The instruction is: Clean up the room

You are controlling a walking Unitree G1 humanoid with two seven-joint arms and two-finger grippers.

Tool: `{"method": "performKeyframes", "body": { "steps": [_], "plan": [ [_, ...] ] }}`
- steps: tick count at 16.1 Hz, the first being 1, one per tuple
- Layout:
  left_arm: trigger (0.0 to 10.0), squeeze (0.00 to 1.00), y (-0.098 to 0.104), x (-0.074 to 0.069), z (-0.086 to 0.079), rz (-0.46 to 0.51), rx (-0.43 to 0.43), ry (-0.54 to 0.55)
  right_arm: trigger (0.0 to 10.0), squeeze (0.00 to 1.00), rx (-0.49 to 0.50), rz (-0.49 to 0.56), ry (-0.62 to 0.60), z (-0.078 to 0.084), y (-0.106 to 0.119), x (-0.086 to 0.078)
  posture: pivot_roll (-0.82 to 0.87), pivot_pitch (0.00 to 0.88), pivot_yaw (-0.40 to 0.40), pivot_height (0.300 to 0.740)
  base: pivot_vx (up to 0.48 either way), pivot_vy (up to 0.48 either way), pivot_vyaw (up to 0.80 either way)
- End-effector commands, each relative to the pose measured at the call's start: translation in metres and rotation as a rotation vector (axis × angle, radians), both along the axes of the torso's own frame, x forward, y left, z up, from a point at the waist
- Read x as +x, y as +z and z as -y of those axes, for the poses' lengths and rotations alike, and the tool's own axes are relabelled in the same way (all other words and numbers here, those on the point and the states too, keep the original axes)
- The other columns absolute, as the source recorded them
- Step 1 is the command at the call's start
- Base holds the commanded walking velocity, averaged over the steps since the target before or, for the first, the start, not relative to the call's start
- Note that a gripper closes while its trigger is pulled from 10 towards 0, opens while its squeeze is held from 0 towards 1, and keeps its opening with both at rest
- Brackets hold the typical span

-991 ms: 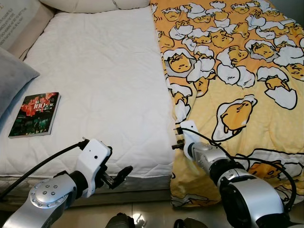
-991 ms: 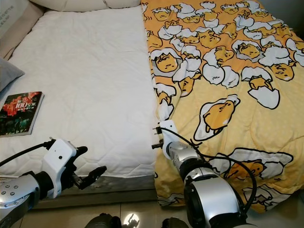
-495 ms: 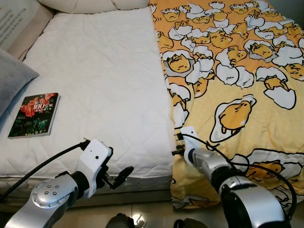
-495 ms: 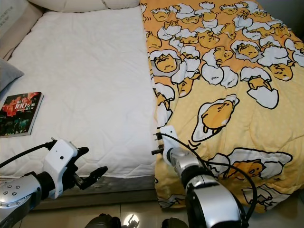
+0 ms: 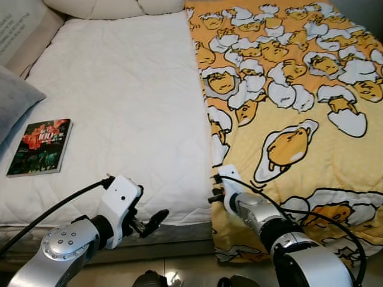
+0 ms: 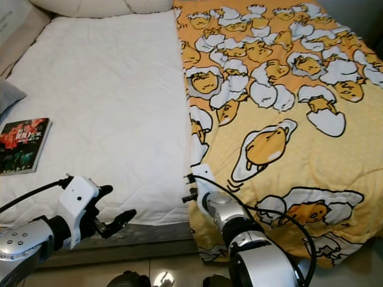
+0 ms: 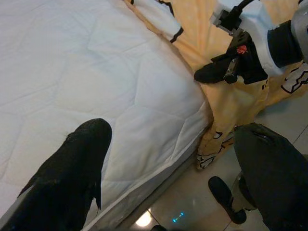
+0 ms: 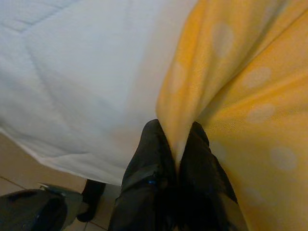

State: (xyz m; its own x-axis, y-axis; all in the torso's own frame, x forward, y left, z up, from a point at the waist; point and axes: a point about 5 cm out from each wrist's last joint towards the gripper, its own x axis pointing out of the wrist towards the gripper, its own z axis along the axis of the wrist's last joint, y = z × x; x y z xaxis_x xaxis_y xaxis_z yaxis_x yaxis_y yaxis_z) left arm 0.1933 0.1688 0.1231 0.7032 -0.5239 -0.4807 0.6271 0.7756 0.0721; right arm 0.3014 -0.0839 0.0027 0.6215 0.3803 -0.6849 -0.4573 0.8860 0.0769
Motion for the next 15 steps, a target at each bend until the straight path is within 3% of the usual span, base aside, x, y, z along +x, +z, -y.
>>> {"method": "performKeyframes", "body": {
  "steps": [1, 2, 3, 4, 5, 6, 9, 12, 13, 15],
  "plan": [
    [10.0, 0.0, -0.002, 0.0, -0.001, -0.005, 0.012, -0.005, 0.9, 0.0, 0.066, -0.106, 0.13, -0.026, -0.015, -0.024, 0.13, 0.057, 0.032, 0.74, 0.0, 0.0, 0.0],
    [10.0, 0.0, -0.004, 0.0, -0.001, -0.006, 0.014, -0.006, 5.9, 0.0, 0.082, -0.112, 0.181, -0.032, -0.015, -0.027, 0.13, 0.048, 0.03, 0.74, 0.0, 0.0, 0.0],
    [10.0, 0.0, -0.004, 0.0, -0.002, -0.005, 0.015, -0.006, 10.0, 0.0, 0.088, -0.117, 0.191, -0.034, -0.015, -0.028, 0.12, 0.044, 0.028, 0.74, 0.0, 0.0, 0.0],
    [10.0, 0.0, -0.004, 0.001, -0.002, -0.003, 0.016, -0.006, 10.0, 0.81, 0.094, -0.135, 0.195, -0.035, -0.016, -0.03, 0.12, 0.038, 0.026, 0.74, 0.0, 0.0, 0.0],
    [10.0, 0.0, -0.004, 0.001, -0.002, -0.003, 0.016, -0.006, 10.0, 0.81, 0.094, -0.135, 0.195, -0.035, -0.016, -0.03, 0.12, 0.038, 0.026, 0.74, 0.0, 0.0, 0.0],
    [10.0, 0.0, -0.004, 0.003, -0.001, 0.002, 0.014, -0.009, 10.0, 1.0, 0.026, -0.149, 0.207, -0.029, -0.02, -0.032, 0.12, 0.028, 0.026, 0.74, 0.0, 0.0, 0.0],
    [10.0, 0.0, -0.008, 0.005, 0.002, 0.004, 0.007, -0.011, 10.0, 1.0, 0.013, -0.137, 0.161, -0.017, -0.02, -0.028, 0.1, 0.012, 0.032, 0.74, 0.0, 0.0, 0.0],
    [10.0, 0.0, -0.013, 0.009, 0.003, 0.021, -0.018, 0.051, 10.0, 1.0, 0.093, -0.081, 0.105, 0.0, -0.013, -0.022, 0.06, 0.0, 0.043, 0.74, 0.0, 0.0, 0.0],
    [10.0, 0.0, -0.011, 0.014, 0.003, 0.072, -0.051, 0.127, 10.0, 1.0, 0.176, 0.039, 0.073, 0.012, 0.004, -0.019, 0.05, 0.0, 0.042, 0.74, 0.0, 0.0, 0.0],
    [10.0, 0.0, -0.008, 0.02, 0.001, 0.122, -0.076, 0.221, 10.0, 1.0, 0.265, 0.188, 0.036, 0.021, 0.029, -0.02, 0.03, 0.0, 0.044, 0.74, 0.0, 0.0, 0.0]
  ]
}}
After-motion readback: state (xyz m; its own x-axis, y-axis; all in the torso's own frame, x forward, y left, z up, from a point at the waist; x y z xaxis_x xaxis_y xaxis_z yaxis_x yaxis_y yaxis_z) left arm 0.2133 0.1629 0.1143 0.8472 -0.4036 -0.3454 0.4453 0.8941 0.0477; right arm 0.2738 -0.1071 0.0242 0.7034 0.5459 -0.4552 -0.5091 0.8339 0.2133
